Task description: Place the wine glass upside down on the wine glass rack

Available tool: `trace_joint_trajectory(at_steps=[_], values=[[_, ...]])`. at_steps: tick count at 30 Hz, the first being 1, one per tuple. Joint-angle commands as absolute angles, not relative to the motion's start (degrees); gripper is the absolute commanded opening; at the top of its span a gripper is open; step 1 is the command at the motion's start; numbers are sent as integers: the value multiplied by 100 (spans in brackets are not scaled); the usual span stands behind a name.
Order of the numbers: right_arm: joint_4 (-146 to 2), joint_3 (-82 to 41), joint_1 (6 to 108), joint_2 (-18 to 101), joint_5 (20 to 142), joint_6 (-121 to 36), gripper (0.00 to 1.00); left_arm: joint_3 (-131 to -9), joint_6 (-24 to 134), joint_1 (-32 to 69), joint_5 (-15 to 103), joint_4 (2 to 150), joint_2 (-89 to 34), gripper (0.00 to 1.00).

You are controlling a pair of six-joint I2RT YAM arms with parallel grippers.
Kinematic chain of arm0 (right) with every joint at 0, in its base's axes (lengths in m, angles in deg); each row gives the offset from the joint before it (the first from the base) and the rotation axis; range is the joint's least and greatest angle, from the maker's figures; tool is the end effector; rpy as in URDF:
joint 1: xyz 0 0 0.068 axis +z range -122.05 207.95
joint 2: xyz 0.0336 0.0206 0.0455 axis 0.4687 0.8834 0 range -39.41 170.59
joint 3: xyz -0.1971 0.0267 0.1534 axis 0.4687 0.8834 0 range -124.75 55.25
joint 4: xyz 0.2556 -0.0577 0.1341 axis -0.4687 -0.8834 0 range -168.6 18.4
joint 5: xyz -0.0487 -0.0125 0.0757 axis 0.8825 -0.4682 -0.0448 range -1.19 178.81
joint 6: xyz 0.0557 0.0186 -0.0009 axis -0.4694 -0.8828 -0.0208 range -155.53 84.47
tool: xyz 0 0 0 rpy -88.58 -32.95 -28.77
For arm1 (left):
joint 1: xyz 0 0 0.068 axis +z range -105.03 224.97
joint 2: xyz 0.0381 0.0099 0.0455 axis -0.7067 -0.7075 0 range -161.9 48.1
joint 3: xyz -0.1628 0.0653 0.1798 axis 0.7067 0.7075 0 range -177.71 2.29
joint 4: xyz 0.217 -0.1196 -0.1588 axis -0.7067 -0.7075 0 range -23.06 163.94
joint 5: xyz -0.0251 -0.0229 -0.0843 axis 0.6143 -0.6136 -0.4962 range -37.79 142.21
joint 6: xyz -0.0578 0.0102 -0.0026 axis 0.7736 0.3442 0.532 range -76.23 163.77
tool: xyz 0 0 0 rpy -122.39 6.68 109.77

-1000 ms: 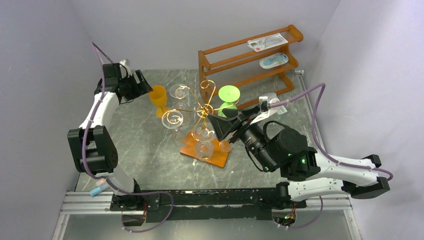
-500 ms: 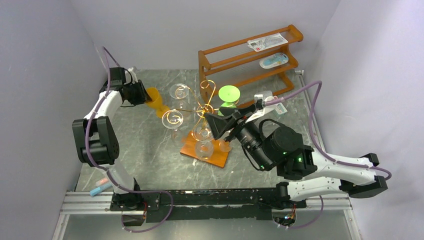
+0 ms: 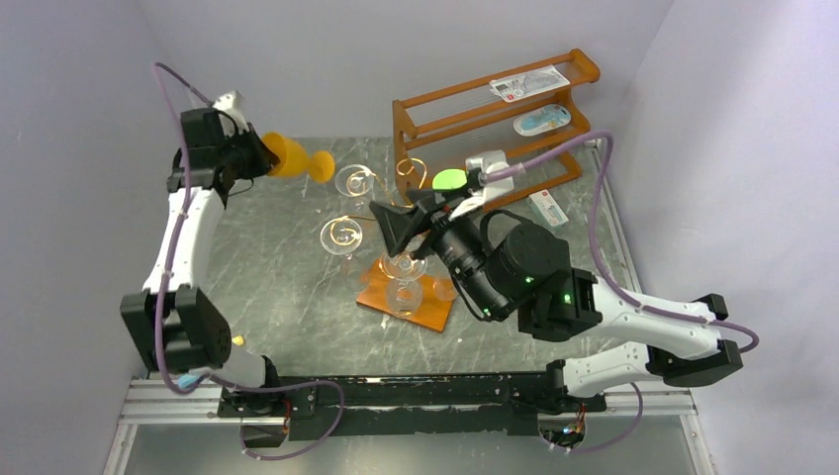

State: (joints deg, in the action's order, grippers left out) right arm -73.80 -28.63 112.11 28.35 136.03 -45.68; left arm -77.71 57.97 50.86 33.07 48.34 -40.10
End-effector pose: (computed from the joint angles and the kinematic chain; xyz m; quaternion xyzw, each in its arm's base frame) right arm 0.0595 0.2760 0.4972 -0.0879 0.6408 0.3613 0.6717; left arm 0.3921 0.0263 0.3109 -0.0747 0.8702 -0.1799 0.4526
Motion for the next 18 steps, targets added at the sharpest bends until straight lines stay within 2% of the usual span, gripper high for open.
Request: trace_joint_trajectory(at_steps=[1, 6, 12, 18], values=[[-7819, -3706, 10724, 3348, 12747, -4626, 67, -7929, 6275, 5070, 3795, 5676, -3042, 5], [-8738, -4786, 9174, 4252, 10577, -5575, 68, -7494, 6954, 5068, 3766, 6910, -2069, 5], [-8402, -5416, 8510, 4992, 9715, -6296, 68, -6677, 7776, 5068, 3385, 8463, -1219, 5], [-7267, -5421, 8393, 5207, 9637, -7646, 70, -6248, 8630, 5068, 2941, 10241, -1057, 5]])
